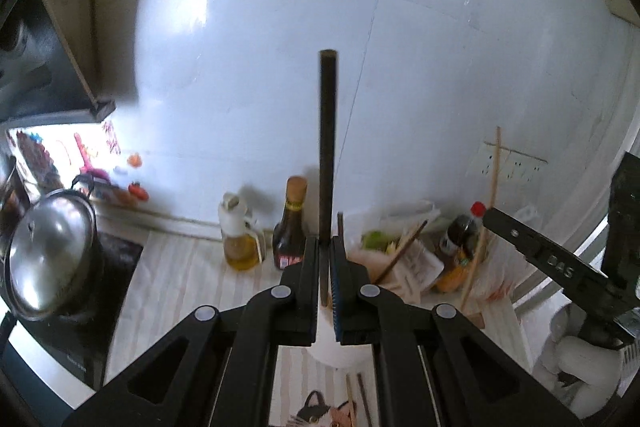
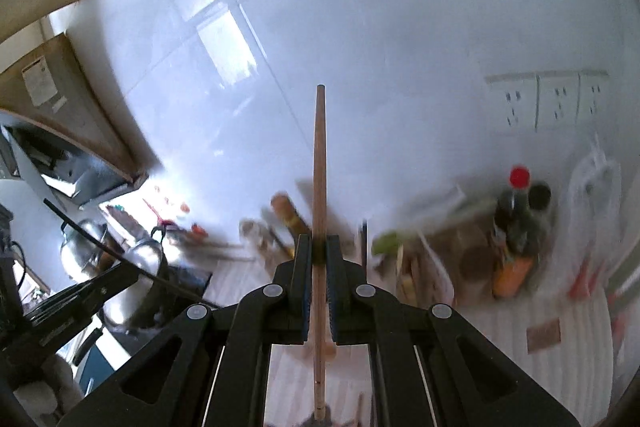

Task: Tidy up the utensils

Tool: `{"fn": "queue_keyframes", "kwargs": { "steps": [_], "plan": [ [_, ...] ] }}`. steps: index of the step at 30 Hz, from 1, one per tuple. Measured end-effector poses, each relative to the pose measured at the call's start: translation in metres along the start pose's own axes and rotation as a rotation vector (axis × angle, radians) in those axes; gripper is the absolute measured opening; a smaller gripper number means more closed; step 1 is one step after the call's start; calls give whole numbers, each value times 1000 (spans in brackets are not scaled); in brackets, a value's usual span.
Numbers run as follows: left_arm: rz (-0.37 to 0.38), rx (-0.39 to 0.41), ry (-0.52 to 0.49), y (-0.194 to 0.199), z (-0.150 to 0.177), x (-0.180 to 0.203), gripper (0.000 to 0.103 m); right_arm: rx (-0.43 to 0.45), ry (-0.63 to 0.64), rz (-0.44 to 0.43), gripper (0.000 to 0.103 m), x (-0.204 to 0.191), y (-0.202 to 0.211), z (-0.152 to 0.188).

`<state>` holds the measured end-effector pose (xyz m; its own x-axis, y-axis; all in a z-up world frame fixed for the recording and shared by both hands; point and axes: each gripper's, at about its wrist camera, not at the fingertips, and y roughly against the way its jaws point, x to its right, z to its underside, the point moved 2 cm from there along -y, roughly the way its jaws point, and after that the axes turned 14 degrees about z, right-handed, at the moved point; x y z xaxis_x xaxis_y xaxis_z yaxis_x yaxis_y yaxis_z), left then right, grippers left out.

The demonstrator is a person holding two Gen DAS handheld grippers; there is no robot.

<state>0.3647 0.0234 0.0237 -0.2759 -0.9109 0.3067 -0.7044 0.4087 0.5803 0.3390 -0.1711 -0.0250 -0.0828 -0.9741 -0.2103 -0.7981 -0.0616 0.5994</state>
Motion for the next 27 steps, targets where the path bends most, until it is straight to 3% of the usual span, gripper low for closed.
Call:
{"fn": "queue_keyframes", "kwargs": {
  "steps": [10, 20, 27],
  "plan": [
    [17, -24, -18, -47, -23, 10, 3, 75, -9, 10, 7, -2, -60, -25],
    [-27, -92, -19, -109, -21, 3, 3, 171, -58, -6, 7, 10, -106, -17],
    [-19, -140, -1, -127, -4, -3, 3, 186, -36, -16, 7, 17, -105, 5]
  ]
}}
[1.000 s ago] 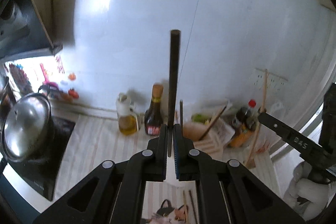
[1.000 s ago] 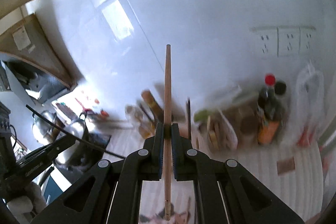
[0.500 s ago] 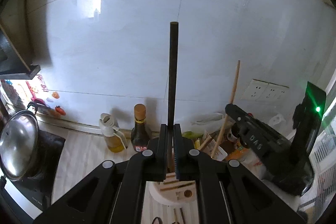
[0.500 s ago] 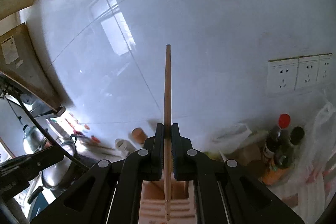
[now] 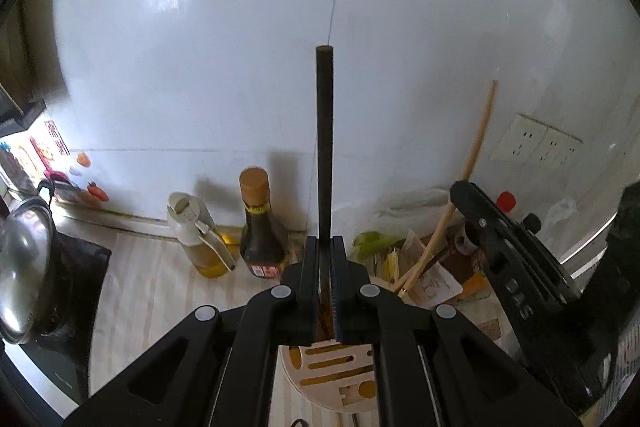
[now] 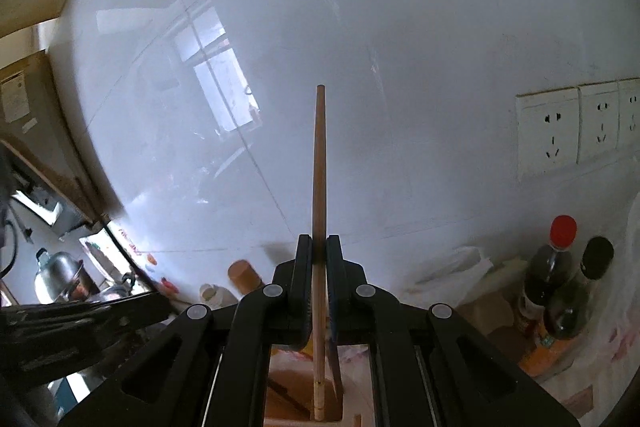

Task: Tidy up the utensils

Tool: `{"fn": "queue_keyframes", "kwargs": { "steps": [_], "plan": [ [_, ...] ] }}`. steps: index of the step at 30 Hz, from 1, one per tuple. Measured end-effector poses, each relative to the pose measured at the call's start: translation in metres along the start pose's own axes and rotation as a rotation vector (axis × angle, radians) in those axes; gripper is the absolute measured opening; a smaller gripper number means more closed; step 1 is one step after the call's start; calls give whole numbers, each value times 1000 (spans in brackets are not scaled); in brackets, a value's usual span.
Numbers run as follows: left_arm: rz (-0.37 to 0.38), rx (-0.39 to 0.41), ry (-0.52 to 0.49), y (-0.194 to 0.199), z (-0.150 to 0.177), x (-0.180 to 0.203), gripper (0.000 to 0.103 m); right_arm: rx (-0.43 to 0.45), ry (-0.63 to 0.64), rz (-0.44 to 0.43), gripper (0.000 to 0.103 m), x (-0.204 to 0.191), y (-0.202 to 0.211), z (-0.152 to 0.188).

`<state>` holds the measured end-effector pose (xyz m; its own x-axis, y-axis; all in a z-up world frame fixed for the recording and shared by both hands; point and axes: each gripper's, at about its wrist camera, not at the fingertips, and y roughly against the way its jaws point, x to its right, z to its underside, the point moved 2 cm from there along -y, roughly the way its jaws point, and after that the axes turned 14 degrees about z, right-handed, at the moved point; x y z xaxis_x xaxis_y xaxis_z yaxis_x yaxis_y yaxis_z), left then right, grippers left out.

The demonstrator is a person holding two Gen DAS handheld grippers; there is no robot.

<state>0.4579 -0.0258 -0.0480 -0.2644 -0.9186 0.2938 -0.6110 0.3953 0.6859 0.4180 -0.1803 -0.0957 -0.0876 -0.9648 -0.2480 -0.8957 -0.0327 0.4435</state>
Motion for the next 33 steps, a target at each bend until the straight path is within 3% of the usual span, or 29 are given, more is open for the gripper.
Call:
{"fn": "queue_keyframes", "kwargs": {
  "steps": [8, 18, 25, 27, 28, 29, 30, 31, 33],
  "plan": [
    [3, -35, 16, -12, 11, -8, 3, 16, 20, 4, 7, 4, 16, 23],
    [-1, -49, 33, -26, 7, -16, 3, 85, 46, 13, 7, -12, 1, 12],
    [0, -73, 59, -18, 11, -16, 8, 12, 66, -13, 8, -14, -5, 21],
    [-16, -55, 73, -7, 12, -17, 18, 12, 39, -9, 17, -8, 3, 18],
    [-21, -40, 79, 0, 12, -17, 37, 15, 23, -11, 30, -4, 9, 16],
    [-28, -19, 79, 9, 11, -17, 64, 20, 4, -10, 36, 1, 18, 12],
    [-44, 7, 77, 17, 11, -17, 76, 25, -12, -16, 45, 6, 25, 10],
    [-55, 36, 72, 26, 11, -17, 84, 29, -28, -8, 52, 10, 34, 8],
    [-66, 69, 68, 41, 12, -19, 85, 31, -49, 0, 62, 17, 49, 5]
  ]
}}
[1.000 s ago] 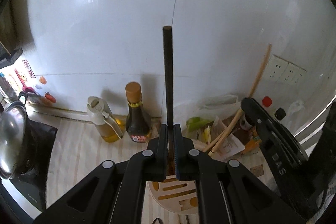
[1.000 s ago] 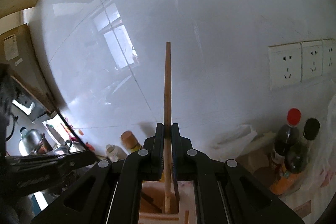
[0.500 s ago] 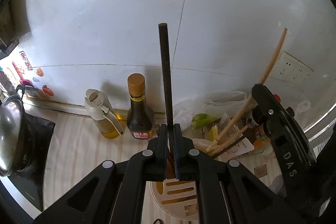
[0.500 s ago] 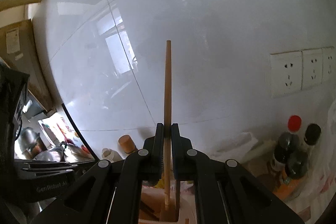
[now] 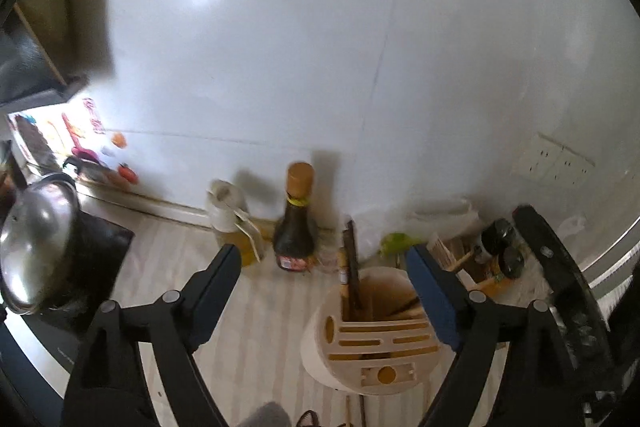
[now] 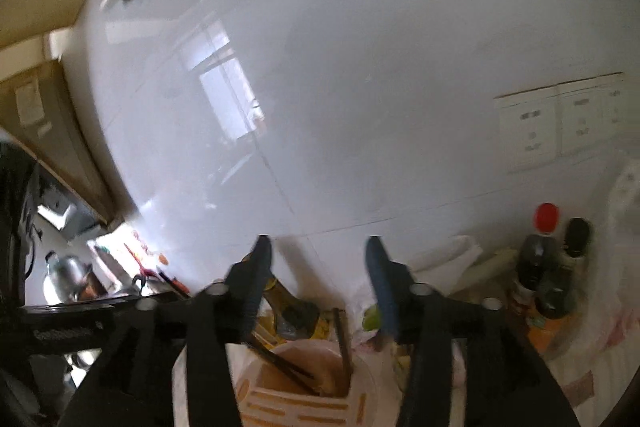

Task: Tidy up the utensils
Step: 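Lower both tools to the mat and grasp a light chopstick with each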

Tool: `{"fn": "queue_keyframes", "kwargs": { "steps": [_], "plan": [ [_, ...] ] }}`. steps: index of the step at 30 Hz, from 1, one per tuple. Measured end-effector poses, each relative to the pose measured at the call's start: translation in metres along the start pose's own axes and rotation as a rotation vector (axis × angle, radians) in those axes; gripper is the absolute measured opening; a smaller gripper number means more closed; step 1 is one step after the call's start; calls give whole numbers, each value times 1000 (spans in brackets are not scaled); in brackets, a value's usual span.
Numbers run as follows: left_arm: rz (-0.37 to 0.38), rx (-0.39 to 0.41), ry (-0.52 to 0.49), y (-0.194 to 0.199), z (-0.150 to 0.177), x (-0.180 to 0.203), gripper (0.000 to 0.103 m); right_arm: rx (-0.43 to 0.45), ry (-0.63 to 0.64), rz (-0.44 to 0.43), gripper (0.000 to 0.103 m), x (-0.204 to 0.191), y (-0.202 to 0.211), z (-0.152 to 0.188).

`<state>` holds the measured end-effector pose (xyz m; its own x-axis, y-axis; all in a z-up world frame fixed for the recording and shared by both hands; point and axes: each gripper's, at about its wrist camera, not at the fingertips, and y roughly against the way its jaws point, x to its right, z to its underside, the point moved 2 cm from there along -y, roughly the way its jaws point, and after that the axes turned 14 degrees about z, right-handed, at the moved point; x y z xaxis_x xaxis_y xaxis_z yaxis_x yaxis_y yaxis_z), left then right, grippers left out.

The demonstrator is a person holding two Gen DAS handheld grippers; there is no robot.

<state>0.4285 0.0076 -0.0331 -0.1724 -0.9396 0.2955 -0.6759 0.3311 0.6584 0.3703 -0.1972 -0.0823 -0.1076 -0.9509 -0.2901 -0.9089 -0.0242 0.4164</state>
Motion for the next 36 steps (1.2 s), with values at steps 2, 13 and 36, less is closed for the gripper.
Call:
{"fn": "queue_keyframes", "kwargs": {
  "steps": [2, 13, 36],
  "plan": [
    [-15, 23, -9, 10, 1, -3, 97, -4, -6, 35, 77, 6, 15, -2],
    [-89, -18, -92, 17, 74, -10, 103, -57, -11, 272, 103, 59, 83, 46],
    [-58, -665, -14, -162, 293, 7, 38, -852, 165, 394, 43, 159, -21, 259]
  ]
}}
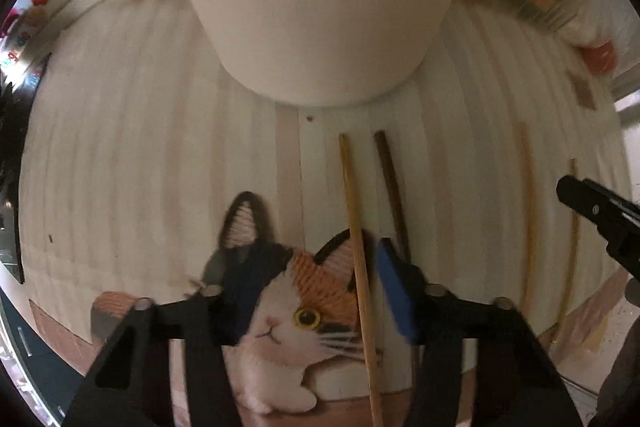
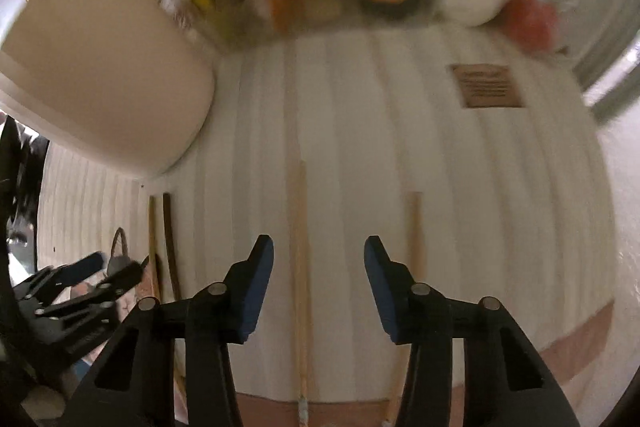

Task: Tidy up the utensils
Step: 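Lower both tools to the mat and grasp a light chopstick with each, then hold the light chopstick in the left tool while the right tool reopens over another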

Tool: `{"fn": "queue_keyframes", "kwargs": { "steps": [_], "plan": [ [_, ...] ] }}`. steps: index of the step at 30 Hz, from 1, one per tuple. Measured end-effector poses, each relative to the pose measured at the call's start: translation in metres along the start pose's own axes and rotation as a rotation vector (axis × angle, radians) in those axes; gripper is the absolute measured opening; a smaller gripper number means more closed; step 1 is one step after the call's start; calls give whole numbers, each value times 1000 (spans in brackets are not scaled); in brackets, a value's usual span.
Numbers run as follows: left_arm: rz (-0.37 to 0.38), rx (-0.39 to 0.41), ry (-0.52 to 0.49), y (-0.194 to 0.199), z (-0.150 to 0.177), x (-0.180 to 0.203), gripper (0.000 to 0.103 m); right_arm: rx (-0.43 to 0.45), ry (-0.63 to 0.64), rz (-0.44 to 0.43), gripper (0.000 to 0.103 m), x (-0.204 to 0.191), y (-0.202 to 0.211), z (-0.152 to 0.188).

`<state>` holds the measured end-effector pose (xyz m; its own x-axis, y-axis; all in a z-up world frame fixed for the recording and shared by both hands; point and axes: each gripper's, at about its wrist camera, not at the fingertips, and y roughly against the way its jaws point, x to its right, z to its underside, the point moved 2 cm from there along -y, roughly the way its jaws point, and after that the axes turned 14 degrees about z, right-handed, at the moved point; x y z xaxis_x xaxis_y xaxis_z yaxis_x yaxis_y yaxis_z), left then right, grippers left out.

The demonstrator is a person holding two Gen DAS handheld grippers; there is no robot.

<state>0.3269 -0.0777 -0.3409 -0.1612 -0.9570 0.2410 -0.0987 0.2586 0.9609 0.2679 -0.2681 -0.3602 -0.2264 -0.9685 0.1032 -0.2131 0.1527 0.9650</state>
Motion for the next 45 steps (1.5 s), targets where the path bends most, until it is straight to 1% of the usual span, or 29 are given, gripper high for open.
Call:
{"fn": "queue_keyframes", "kwargs": {
  "steps": [1, 2, 3, 4, 5, 6, 7, 12, 16, 19, 22, 24, 27, 30, 32, 33, 35, 38, 40, 42, 45],
  "plan": [
    [11, -7, 2, -4, -2, 0, 33, -14, 17, -8, 42, -5, -7, -3],
    [0, 15, -7, -3, -3, 1, 29, -22, 24, -7, 41, -7, -12, -6],
    [-1, 11, -17, -3, -5, 3, 26, -37, 48, -5, 37, -13, -18, -9],
    [1, 15, -22, -2, -6, 4, 16, -56, 66, -1, 33, -18, -23, -10],
    [2, 18, -24, -2, -6, 4, 7, -69, 75, 1, 28, -20, -26, -11],
    [8, 16, -23, -1, -7, 3, 6, -65, 91, 16, 20, -23, -28, -11],
    [17, 13, -26, -1, -7, 2, 5, -81, 108, 22, 6, -25, -29, -10],
    [15, -17, -43, 7, 6, -9, 4, -116, 150, 10, 6, -24, -23, 10],
    [29, -27, -19, 12, 17, -22, 4, -161, 131, -25, 6, -13, -24, 15],
    [48, -32, -4, 14, 17, -26, 4, -195, 129, -34, 6, -9, -27, 6],
    [59, -49, -14, 15, 12, -29, 7, -217, 152, -25, 6, -10, -30, -4],
    [65, -59, -25, 14, -2, -40, 7, -227, 157, -23, 6, -12, -34, -21],
    [60, -62, -37, 11, -7, -37, 4, -233, 136, -28, 6, -13, -36, -30],
    [30, -37, -42, 14, -8, -31, 3, -204, 146, -9, 5, -21, -35, -40],
    [37, -16, -36, 22, -9, -26, 3, -180, 141, -10, 4, -23, -29, -40],
    [41, -1, -38, 30, -9, -25, 3, -163, 122, -27, 0, -22, -24, -40],
    [42, 33, -46, 46, -8, -21, 3, -127, 87, -65, 0, -17, -10, -43],
    [51, 80, -60, 71, -7, -18, 3, -89, 64, -93, 0, -13, 6, -49],
    [57, 99, -69, 84, -7, -15, 3, -95, 74, -108, 0, -14, 10, -53],
    [55, 109, -75, 89, -9, -15, 3, -75, 57, -124, 0, -11, 13, -60],
    [44, 108, -64, 82, -12, -23, 3, -99, 50, -95, 1, -9, 8, -70]
  ]
}}
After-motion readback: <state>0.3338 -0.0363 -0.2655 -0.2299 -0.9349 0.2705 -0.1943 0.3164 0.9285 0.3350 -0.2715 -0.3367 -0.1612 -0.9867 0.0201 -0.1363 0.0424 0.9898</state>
